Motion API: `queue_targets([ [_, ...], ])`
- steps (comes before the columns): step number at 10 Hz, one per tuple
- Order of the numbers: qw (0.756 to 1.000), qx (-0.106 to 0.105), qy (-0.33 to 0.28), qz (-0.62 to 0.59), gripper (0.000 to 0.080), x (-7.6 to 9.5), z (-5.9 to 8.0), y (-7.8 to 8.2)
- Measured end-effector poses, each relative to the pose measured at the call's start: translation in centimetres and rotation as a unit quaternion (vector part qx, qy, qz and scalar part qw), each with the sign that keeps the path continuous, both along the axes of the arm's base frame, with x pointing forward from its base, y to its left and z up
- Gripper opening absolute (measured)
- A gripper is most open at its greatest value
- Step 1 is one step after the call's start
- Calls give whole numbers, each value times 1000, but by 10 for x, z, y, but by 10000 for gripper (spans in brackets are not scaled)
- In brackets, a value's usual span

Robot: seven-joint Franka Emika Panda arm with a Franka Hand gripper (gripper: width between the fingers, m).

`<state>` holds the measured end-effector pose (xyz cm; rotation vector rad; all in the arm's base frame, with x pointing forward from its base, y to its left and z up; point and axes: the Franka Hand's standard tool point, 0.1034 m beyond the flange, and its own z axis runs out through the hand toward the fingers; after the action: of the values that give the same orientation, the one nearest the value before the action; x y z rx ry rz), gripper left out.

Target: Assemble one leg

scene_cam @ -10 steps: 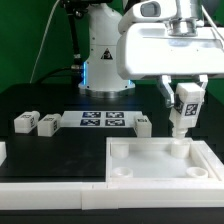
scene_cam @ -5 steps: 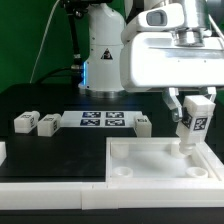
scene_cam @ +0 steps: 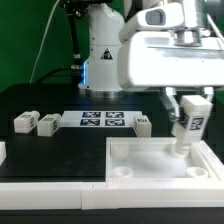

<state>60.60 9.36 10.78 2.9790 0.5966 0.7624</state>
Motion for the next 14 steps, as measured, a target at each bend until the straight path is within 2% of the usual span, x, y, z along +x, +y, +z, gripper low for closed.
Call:
queue_targets([
  [3,1000,0,-2,5,290,-3,-18,5],
  [8,1000,2,-2,16,290,1,-19,20],
  [14,999,5,-30,20,290,16,-25,25],
])
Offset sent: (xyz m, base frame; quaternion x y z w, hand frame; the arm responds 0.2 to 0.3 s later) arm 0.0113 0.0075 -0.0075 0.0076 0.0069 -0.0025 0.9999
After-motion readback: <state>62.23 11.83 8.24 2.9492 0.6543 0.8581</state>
